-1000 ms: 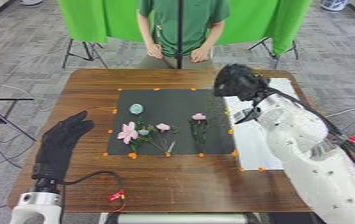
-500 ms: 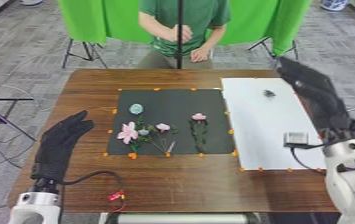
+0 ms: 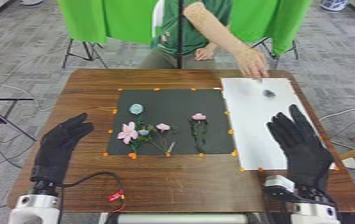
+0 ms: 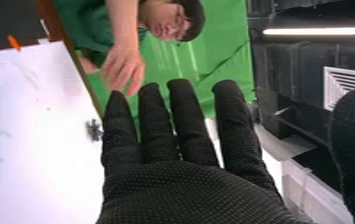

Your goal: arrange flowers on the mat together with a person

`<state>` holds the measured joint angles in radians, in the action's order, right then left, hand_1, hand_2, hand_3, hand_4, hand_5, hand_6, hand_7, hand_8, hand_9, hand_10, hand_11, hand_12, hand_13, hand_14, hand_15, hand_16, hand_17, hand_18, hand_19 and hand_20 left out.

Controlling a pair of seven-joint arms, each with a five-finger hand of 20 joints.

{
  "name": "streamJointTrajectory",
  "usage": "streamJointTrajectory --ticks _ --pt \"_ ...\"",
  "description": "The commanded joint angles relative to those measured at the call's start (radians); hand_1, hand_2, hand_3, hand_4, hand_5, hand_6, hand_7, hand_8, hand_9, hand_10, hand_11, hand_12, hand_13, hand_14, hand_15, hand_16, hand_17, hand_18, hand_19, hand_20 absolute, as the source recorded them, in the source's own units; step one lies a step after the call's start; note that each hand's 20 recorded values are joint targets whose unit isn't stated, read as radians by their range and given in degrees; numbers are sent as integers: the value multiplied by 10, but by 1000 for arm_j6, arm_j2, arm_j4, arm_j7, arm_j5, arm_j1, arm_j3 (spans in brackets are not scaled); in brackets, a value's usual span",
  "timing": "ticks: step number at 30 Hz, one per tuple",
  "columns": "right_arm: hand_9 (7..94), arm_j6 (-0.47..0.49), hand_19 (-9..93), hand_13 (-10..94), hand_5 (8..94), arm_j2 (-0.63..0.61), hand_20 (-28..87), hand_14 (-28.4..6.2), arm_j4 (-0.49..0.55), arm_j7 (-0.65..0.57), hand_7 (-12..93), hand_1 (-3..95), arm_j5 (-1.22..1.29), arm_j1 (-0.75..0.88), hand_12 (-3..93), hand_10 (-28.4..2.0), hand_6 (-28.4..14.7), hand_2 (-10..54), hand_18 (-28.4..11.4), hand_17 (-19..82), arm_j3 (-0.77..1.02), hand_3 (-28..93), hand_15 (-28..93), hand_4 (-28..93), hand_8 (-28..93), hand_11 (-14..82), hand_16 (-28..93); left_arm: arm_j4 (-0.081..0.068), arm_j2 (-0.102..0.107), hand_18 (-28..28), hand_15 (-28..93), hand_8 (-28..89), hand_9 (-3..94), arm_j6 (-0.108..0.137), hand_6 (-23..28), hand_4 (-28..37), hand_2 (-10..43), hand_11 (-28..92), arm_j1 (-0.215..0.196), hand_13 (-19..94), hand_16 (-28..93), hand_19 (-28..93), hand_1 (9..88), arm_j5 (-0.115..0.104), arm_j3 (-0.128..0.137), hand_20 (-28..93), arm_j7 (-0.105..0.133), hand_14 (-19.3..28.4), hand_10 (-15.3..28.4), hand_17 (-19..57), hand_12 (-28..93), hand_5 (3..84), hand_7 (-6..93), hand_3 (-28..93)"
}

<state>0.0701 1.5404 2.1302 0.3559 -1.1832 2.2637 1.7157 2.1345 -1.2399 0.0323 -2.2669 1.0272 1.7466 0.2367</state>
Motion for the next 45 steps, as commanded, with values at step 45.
streamJointTrajectory --ticks 45 --pt "427 116 9 321 388 15 276 -128 -7 -64 92 65 -67 -13 98 -143 -2 30 -114 199 5 819 101 -190 -93 46 106 -4 -16 147 137 -57 472 -7 33 -246 31 197 -6 346 59 91 214 -3 8 173 -16 181 138 11 162 475 137 635"
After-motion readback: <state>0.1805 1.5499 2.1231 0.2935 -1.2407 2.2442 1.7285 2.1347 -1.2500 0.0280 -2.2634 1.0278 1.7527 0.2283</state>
